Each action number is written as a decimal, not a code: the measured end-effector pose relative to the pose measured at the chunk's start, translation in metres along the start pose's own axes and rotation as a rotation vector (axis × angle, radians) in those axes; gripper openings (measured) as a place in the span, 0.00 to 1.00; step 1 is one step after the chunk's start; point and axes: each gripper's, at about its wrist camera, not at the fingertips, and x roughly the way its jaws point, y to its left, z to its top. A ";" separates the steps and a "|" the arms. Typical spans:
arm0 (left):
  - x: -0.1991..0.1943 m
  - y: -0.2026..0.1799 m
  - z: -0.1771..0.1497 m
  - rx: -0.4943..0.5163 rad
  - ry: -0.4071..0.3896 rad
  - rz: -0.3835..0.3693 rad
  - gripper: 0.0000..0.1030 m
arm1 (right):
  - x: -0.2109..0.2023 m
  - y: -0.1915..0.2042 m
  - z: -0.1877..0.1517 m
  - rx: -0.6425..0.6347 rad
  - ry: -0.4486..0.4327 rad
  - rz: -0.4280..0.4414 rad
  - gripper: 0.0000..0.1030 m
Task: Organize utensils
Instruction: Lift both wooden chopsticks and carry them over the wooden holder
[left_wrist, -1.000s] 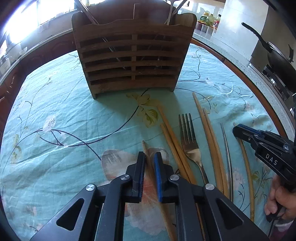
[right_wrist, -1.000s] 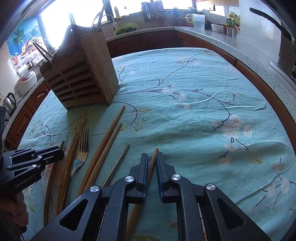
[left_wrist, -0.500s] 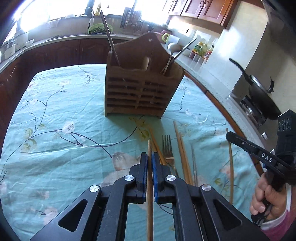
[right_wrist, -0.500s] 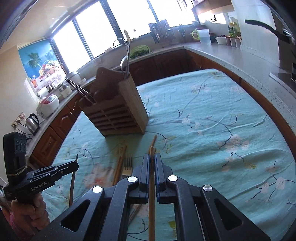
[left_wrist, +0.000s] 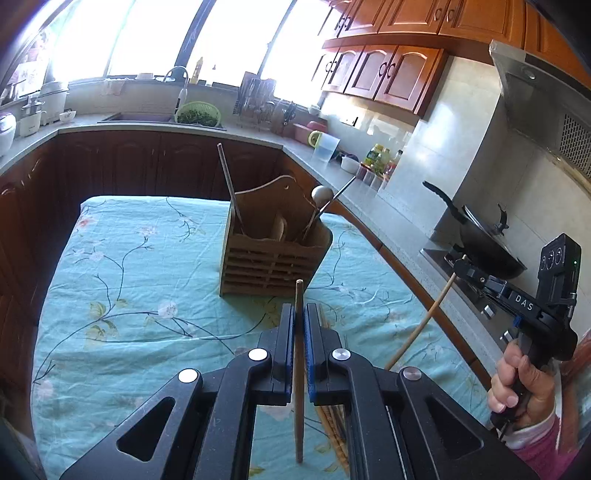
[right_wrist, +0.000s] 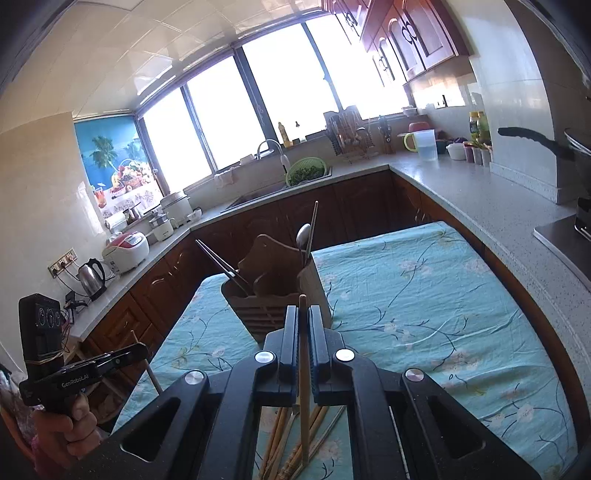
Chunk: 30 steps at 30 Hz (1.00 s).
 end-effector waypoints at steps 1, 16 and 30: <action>-0.004 0.000 0.001 0.002 -0.008 0.002 0.03 | 0.000 -0.001 0.003 0.000 -0.006 0.002 0.04; -0.005 0.007 0.009 -0.016 -0.056 0.015 0.03 | 0.004 0.002 0.008 0.007 -0.021 0.013 0.05; -0.005 0.014 0.048 -0.007 -0.182 0.043 0.03 | 0.018 0.010 0.041 0.004 -0.094 0.026 0.05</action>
